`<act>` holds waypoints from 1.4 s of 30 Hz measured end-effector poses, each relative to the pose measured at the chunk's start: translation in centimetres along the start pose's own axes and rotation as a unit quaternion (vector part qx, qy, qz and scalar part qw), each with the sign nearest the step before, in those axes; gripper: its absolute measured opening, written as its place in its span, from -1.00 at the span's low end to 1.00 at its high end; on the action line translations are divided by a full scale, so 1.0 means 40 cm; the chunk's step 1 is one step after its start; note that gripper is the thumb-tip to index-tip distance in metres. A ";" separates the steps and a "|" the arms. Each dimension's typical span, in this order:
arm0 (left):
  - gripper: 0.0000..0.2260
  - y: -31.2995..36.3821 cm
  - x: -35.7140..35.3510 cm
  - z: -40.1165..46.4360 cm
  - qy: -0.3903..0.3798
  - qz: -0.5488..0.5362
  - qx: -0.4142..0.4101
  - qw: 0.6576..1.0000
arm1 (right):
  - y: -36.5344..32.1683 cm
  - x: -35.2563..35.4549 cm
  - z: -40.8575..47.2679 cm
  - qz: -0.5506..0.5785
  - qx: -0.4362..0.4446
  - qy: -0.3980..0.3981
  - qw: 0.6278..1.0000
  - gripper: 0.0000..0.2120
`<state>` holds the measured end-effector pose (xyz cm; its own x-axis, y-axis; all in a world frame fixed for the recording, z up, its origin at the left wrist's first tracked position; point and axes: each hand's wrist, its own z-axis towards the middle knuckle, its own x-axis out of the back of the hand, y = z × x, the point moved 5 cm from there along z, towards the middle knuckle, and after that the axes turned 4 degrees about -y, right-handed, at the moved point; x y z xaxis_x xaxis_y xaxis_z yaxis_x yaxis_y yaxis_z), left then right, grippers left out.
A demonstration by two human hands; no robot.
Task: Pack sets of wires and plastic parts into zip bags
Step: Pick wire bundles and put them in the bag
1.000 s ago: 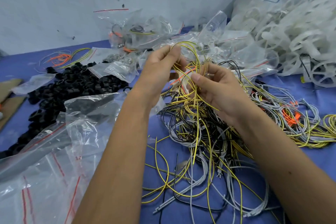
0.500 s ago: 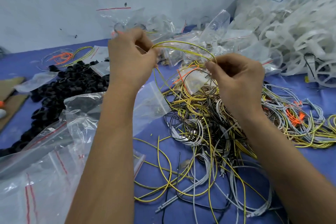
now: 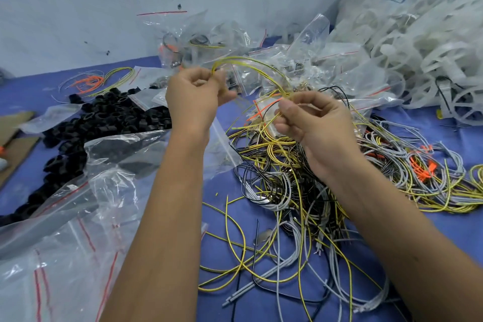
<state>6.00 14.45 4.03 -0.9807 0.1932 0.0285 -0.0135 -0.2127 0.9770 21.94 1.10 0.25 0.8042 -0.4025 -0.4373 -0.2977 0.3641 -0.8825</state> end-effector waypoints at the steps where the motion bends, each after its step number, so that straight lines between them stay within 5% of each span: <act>1: -0.81 0.007 -0.016 -0.003 -0.004 -0.096 0.026 0.995 | 0.008 -0.008 -0.005 -0.005 -0.005 0.000 1.000 -0.80; 4: -0.82 0.023 -0.078 -0.021 -0.016 -0.285 0.099 0.953 | 0.020 -0.021 -0.015 -0.029 0.010 0.007 1.000 -0.51; 8: -0.81 0.012 -0.151 -0.066 -0.106 -0.345 0.213 0.908 | 0.026 -0.012 -0.012 -0.049 0.016 0.019 0.998 -0.26; 12: -0.84 -0.003 -0.164 -0.088 -0.165 -0.340 0.283 0.882 | 0.026 0.005 -0.003 -0.064 0.018 0.042 0.997 -0.65; 15: -0.88 -0.018 -0.138 -0.081 -0.187 -0.256 0.289 0.903 | 0.021 0.011 0.002 -0.069 0.033 0.038 0.996 -0.96; 18: -0.92 -0.037 -0.104 -0.075 -0.263 -0.034 0.257 0.929 | 0.016 0.021 0.013 -0.061 0.035 0.044 0.997 -0.87; 21: -0.82 -0.045 -0.081 -0.072 -0.315 0.114 0.218 0.917 | 0.023 0.023 0.020 -0.066 0.020 0.022 0.997 -0.73; 29: -0.83 -0.054 -0.103 -0.082 -0.349 0.161 0.176 0.906 | 0.030 0.017 0.025 -0.117 -0.002 -0.050 0.992 -0.98; 33: -0.82 -0.047 -0.103 -0.081 -0.359 0.172 0.140 0.907 | 0.026 0.010 0.021 -0.185 0.025 -0.081 0.979 -0.91; 38: -0.82 -0.020 -0.060 -0.068 -0.343 0.163 0.120 0.917 | 0.012 0.028 0.022 -0.204 0.052 -0.014 0.977 -0.84; 42: -0.72 -0.017 0.003 -0.033 -0.251 0.195 0.127 0.940 | 0.003 0.042 0.027 -0.213 0.050 0.014 0.976 -0.86</act>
<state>5.61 13.35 3.11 -0.6858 0.5885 0.4282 0.4374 -0.1370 0.8888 23.81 1.37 -0.41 0.8295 -0.5569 -0.0409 0.1128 0.2389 -0.9645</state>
